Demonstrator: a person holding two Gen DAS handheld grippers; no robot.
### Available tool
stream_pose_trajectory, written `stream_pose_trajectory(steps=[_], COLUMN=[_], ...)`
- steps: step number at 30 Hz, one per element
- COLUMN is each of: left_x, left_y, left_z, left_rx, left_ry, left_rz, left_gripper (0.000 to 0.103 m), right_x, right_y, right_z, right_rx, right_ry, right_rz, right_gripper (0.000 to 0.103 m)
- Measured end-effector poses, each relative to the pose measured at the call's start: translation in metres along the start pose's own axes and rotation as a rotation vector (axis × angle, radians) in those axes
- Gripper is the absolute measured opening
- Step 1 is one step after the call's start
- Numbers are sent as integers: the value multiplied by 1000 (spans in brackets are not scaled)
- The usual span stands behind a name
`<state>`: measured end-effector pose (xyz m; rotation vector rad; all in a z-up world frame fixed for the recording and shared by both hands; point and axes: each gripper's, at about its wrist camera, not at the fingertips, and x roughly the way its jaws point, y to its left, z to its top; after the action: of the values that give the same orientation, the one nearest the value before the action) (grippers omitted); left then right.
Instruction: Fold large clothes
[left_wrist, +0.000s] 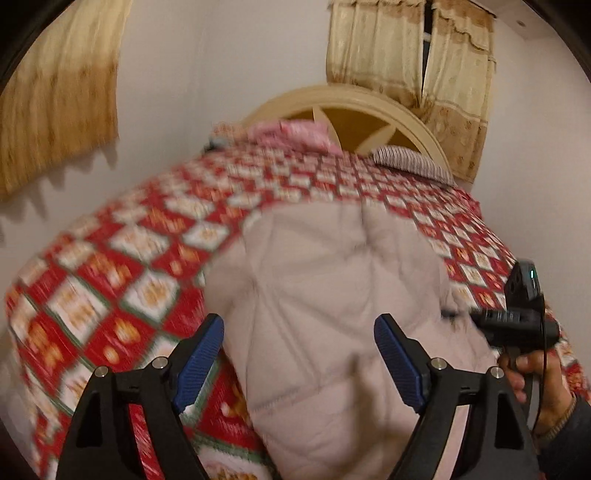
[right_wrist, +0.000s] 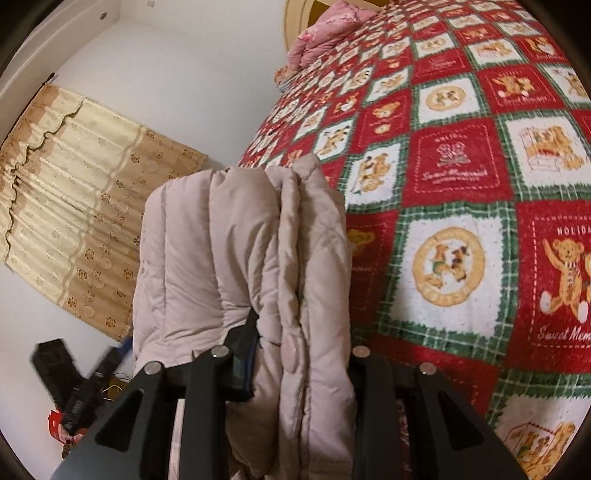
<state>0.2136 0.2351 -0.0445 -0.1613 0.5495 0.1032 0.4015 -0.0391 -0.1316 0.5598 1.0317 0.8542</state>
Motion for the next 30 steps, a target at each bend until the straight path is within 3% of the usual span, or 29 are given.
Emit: stream_pose_trajectory(steps=[5,11,14,19,23,25,27,30], left_x=[31,100,112,114,116,117,119,121], left_y=[-28,-53,-59,-60,-64,-66,-64,-61], left_z=[24,14,0,-2,-4,-4,-5,-6], left_rx=[103,202,223,206,201,200,193,172], left_ry=[-20,145,151,147,153,158,165,172], left_rz=[-13,56,80,73,69,67,61,42], left_gripper=[89,89,93,96,97,98,99,100], right_x=[0,-8,-18,-52,-61,-46,-23,11], right_y=[1,12,25,62,108,122,118,97], right_z=[-7,-10,-9,-10,-11,-10,-4,2], right_rx=[12,-60,-111,-220,-336,-372,-344,-308], right_ry=[-5,-26,-56,-225,-320,-284,-225,-128], right_rz=[-26,-124,-204,-386,-338,-268,-236,-319], right_gripper=[37,41,44,52,60,70,70,70])
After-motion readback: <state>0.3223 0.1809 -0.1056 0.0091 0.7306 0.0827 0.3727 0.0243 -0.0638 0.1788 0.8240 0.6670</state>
